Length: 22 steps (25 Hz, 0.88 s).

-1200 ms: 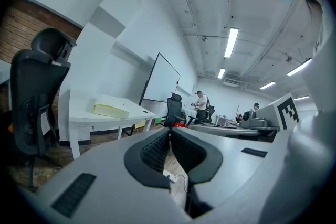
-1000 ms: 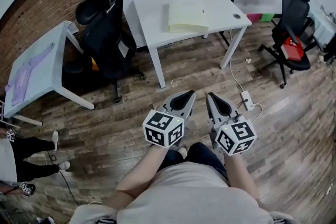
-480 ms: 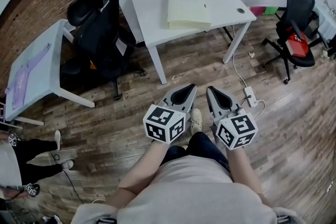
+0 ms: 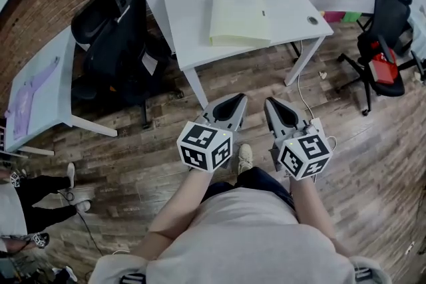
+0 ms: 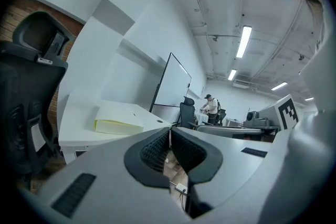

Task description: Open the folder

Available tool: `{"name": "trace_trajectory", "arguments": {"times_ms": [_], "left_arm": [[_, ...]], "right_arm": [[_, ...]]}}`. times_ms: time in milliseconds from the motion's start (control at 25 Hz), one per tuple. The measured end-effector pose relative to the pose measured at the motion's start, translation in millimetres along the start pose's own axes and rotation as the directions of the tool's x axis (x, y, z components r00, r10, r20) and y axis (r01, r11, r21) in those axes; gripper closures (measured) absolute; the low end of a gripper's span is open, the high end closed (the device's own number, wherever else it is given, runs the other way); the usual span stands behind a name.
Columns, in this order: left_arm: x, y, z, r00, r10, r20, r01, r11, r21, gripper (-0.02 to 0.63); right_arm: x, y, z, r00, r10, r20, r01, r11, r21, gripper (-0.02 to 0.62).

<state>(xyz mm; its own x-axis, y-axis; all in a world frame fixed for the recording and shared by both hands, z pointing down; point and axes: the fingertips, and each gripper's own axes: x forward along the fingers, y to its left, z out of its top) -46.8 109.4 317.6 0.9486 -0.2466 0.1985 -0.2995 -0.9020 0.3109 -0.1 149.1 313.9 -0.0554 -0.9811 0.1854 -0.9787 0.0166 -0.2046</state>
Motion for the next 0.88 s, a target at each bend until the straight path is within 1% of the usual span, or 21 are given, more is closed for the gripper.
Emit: {"name": "trace_trajectory", "arguments": {"times_ms": [200,480,880], "left_arm": [[33.7,20.2,19.4,1.000,0.027,0.005,-0.027,1.000,0.012,0.578],[77.7,43.9,36.2,0.998,0.060,0.003,-0.060,0.998,0.016,0.578],[130.2,65.3,41.8,0.996,0.084,-0.012,-0.084,0.996,0.000,0.578]], "right_arm": [[33.1,-31.6,14.2,1.000,0.018,0.002,-0.018,1.000,0.007,0.574],[74.2,-59.1,27.3,0.996,0.086,-0.010,-0.086,0.996,-0.003,0.574],[106.4,-106.9,27.6,0.994,0.100,-0.038,-0.099,0.995,0.027,0.574]]}}
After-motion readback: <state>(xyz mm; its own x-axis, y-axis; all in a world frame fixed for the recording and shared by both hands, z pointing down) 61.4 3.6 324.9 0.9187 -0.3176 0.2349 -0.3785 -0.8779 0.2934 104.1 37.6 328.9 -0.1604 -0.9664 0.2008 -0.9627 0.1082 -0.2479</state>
